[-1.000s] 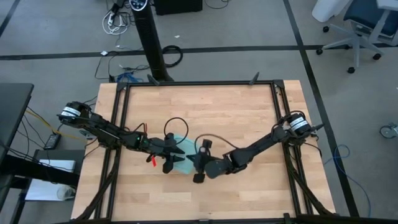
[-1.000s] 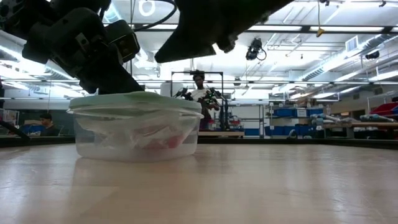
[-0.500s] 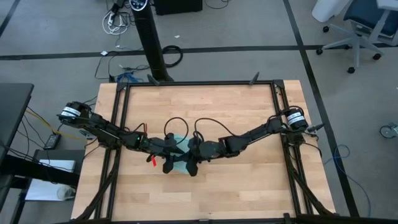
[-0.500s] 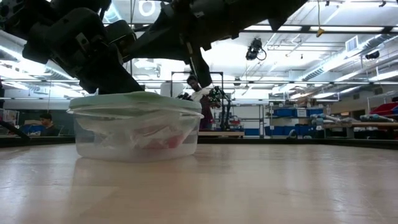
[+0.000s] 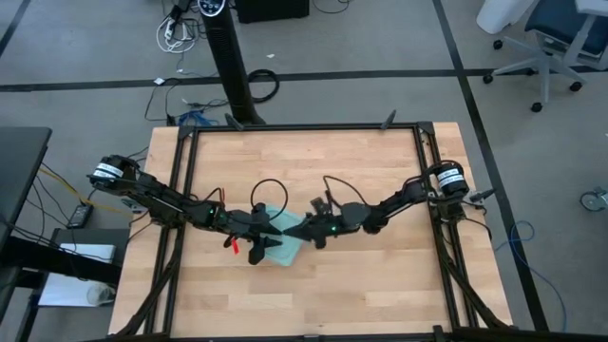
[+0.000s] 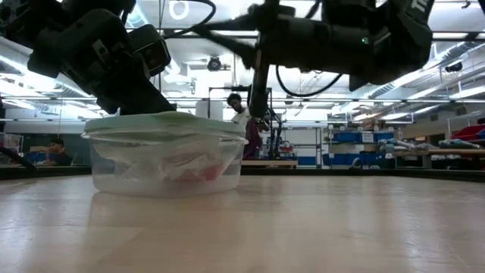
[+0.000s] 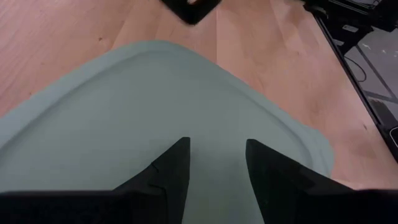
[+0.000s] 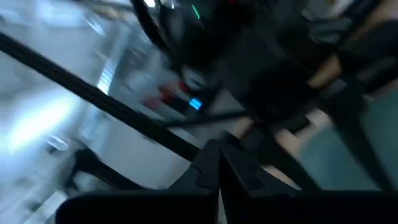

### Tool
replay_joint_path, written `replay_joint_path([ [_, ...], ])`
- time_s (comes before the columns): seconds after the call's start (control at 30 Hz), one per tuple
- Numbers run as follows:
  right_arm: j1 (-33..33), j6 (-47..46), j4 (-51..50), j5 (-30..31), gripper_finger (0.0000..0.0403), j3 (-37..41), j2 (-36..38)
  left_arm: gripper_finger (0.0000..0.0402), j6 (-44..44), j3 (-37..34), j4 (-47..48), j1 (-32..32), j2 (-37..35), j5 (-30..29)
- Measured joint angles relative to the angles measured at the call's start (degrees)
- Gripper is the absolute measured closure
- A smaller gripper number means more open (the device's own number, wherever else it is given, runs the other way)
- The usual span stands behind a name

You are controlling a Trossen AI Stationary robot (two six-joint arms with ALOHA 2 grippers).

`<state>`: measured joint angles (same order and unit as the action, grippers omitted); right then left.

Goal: Roll bandage
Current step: Close the transparent tupperware

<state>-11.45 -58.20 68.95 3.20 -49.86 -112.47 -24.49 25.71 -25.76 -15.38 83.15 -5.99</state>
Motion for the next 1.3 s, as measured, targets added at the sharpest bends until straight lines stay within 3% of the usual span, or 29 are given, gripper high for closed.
replay_joint_path([
  [0.1,0.75,-6.15,3.8,0.0,0.0401,0.39,0.0,0.0239,0.12,0.0,-0.04,0.0,0.0,0.04],
  [0.27,1.98,-12.08,1.95,-1.64,0.0398,-2.27,0.02,0.0239,1.95,0.0,-0.59,0.0,0.02,0.32],
  [0.57,4.31,-17.66,-0.98,-13.24,0.0399,-9.36,0.11,0.0239,3.14,-0.01,-0.72,-0.02,0.04,-0.5],
  [0.63,4.41,-15.36,-5.16,-15.42,0.04,-10.2,0.27,0.0239,2.91,-0.02,-0.98,-0.04,0.04,-0.8],
  [0.77,3.46,-15.51,-23.29,-15.41,0.0401,-10.04,-1.03,0.0239,2.12,-0.04,-1.7,-0.02,0.04,-1.07],
  [0.87,4.21,-18.46,-18.75,-21.01,0.04,-8.93,-1.79,0.0239,1.98,-0.09,-1.7,-0.02,0.04,-1.25],
  [1.07,5.71,-18.72,2.56,-21.46,0.0401,-9.18,-1.07,0.0239,1.77,-0.04,-1.79,-0.02,0.04,-1.41],
  [1.17,5.08,-14.52,0.69,-21.32,0.0401,-8.99,-1.41,0.0239,1.73,-0.04,-1.8,-0.02,0.04,-1.43],
  [1.3,3.74,-9.99,-10.89,-16.5,0.0402,-9.01,-5.03,0.0239,1.74,-0.01,-1.83,-0.02,0.04,-1.51],
])
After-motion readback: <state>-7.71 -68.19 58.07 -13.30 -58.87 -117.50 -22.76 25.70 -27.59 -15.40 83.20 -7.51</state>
